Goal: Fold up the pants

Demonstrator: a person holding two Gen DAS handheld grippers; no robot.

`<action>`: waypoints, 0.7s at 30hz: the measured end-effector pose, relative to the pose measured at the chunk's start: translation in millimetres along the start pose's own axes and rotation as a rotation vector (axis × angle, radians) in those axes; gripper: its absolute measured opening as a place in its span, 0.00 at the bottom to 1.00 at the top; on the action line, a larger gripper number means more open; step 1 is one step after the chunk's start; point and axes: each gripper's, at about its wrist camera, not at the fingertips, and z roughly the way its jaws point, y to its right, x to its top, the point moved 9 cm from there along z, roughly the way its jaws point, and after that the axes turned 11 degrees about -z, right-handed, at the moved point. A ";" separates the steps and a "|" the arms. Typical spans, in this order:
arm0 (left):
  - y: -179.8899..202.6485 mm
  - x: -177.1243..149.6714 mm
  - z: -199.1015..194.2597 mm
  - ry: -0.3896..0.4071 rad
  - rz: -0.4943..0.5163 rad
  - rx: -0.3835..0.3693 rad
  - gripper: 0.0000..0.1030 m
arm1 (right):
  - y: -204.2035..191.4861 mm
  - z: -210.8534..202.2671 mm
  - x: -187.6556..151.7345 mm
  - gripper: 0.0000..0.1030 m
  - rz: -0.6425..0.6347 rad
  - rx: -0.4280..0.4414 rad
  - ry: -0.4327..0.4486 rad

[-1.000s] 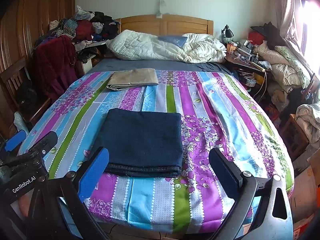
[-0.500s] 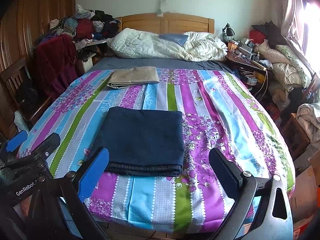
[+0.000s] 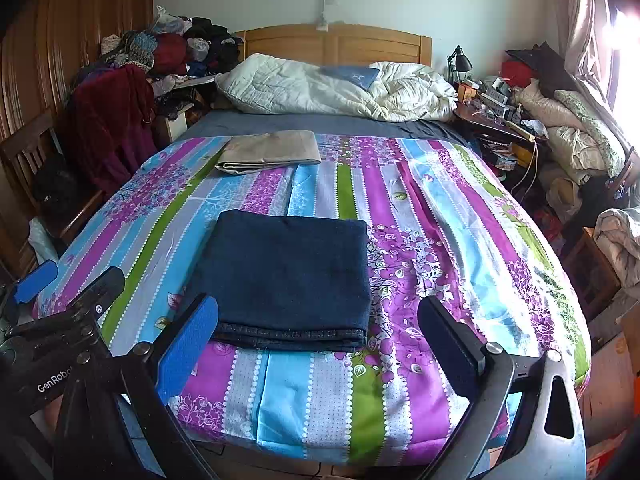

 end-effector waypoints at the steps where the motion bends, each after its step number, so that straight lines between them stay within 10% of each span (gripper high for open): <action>1: 0.1 0.0 0.0 0.000 -0.001 -0.001 1.00 | -0.2 0.8 -0.3 0.99 -0.002 0.000 -0.001; 21: -5.4 -3.0 6.3 -0.009 0.003 0.003 1.00 | -1.5 17.6 0.3 0.99 -0.034 0.032 -0.002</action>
